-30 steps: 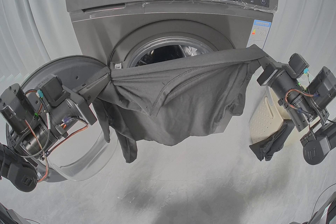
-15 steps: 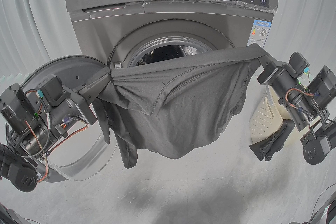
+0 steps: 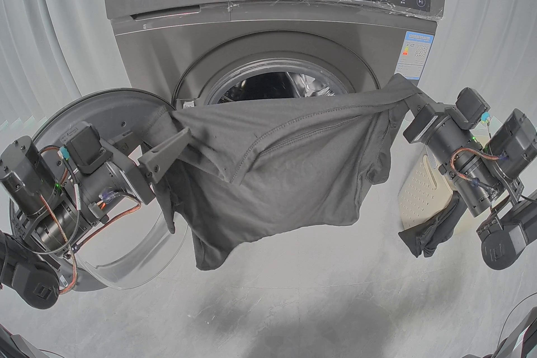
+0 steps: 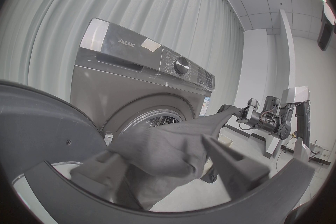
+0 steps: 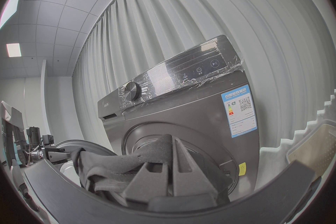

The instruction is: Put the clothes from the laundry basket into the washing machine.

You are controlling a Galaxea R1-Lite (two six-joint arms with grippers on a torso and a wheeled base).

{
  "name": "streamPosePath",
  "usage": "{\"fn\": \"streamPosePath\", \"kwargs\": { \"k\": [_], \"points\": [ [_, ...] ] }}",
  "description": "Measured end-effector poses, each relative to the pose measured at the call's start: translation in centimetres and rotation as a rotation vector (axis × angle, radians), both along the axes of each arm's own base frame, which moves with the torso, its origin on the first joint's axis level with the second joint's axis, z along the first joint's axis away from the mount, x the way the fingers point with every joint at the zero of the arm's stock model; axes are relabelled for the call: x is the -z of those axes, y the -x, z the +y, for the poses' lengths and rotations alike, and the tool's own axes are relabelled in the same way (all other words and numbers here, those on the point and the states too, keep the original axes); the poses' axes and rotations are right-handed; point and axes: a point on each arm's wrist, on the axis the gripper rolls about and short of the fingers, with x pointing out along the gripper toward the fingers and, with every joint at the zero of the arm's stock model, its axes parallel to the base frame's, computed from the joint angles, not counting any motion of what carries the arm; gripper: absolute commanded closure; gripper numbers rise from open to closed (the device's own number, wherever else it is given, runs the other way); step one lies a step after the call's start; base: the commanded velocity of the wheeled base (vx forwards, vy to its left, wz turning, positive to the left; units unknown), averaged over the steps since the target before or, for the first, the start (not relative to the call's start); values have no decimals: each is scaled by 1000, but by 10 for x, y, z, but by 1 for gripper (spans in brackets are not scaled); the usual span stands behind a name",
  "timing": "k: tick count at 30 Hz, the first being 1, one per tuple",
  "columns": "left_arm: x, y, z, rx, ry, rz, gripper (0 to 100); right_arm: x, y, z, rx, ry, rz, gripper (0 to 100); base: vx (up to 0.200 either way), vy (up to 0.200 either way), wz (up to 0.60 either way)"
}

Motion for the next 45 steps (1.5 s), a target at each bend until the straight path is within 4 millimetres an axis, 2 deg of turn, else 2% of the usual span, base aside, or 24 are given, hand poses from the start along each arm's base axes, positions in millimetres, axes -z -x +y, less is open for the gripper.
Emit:
{"fn": "streamPosePath", "kwargs": {
  "k": [7, 15, 23, 30, 40, 45],
  "points": [
    [17, -2, -9, 28, -30, 63, 0, 4, 7, 15, -56, 9, 12, 100, 0, 0, 0],
    [38, -23, -27, 50, -59, 118, 0, 9, 3, 30, -82, 40, 17, 100, 0, 0, 0],
    [72, -16, -55, 146, -148, 219, 0, 15, -6, 40, -89, 56, 24, 100, 0, 0, 0],
    [93, -26, -64, 153, -194, 259, 0, 13, -8, 53, -98, 40, 13, 100, 0, 0, 0],
    [111, -45, -77, 156, -193, 256, 0, 11, -8, 64, -99, 52, 50, 100, 0, 0, 0],
    [122, -51, -83, 159, -197, 262, 0, 10, -4, 78, -75, 59, 104, 100, 0, 0, 0]
  ]
}}
